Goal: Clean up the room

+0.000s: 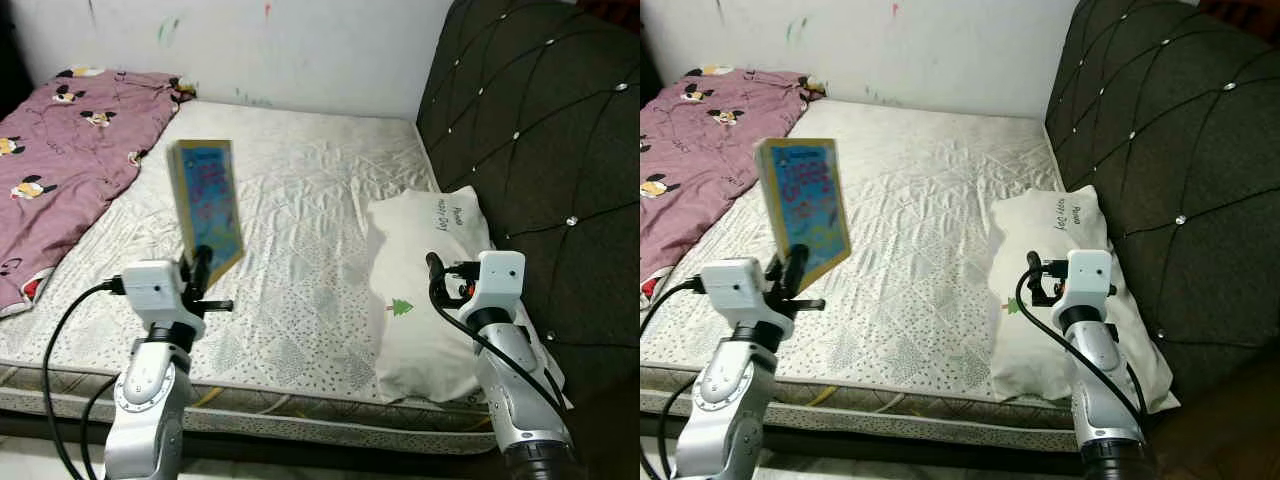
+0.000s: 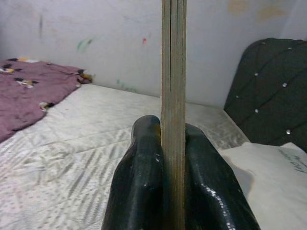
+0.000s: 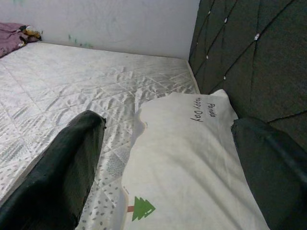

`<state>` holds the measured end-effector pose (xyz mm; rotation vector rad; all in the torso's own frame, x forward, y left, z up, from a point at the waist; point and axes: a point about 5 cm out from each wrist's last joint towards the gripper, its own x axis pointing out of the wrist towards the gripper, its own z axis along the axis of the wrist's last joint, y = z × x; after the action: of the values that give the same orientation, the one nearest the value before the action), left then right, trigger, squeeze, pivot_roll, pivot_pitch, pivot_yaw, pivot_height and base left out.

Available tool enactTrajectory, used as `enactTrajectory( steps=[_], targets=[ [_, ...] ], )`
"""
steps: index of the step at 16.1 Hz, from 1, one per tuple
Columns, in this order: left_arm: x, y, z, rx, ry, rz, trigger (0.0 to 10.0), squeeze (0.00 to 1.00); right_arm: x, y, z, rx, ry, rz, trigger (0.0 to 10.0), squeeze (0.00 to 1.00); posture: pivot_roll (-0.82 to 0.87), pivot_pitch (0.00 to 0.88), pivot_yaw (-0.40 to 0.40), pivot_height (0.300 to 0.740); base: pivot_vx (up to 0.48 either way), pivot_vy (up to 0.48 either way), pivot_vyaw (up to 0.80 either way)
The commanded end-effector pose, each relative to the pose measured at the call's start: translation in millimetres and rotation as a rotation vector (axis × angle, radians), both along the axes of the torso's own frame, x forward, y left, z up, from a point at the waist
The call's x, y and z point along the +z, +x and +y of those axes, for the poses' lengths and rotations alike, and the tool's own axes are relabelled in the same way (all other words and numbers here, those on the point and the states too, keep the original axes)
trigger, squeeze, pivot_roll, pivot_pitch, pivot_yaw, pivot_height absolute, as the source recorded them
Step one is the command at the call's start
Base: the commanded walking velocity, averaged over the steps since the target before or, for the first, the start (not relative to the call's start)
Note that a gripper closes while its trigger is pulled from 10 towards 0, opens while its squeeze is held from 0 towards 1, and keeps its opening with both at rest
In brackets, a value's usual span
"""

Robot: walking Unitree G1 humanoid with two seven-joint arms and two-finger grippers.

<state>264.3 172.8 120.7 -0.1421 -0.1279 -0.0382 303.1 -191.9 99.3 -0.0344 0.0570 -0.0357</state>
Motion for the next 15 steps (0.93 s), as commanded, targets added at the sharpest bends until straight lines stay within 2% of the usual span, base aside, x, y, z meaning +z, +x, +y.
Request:
enactTrajectory(
  steps=[1, 4, 8, 15],
  targets=[
    [11.2, 3.4, -0.7, -0.006, 0.001, -0.053, 10.0, 0.00, 3.9, 2.6, -1.8, 0.002, -0.010, -0.011, 10.0, 0.00, -0.04, 0.000, -0.028, 0.740, 0.000, 0.000, 0.00],
    [10.4, 3.9, -0.6, -0.007, -0.002, -0.044, 10.0, 0.00, 3.2, 2.9, -1.3, 0.002, -0.006, -0.005, 10.0, 0.00, -0.03, 0.000, -0.027, 0.740, 0.000, 0.000, 0.00],
    [11.9, 4.4, -2.9, -0.026, -0.017, -0.060, 10.0, 0.00, 3.0, 2.8, -2.5, -0.001, -0.007, -0.009, 10.0, 0.00, -0.04, 0.000, -0.025, 0.740, 0.000, 0.477, -0.13],
    [12.3, 5.5, -3.5, -0.027, -0.022, -0.064, 10.0, 0.00, 3.9, 4.0, -2.7, 0.008, -0.023, -0.012, 10.0, 0.00, -0.04, 0.000, -0.028, 0.740, 0.000, 0.000, 0.00]
  ],
)
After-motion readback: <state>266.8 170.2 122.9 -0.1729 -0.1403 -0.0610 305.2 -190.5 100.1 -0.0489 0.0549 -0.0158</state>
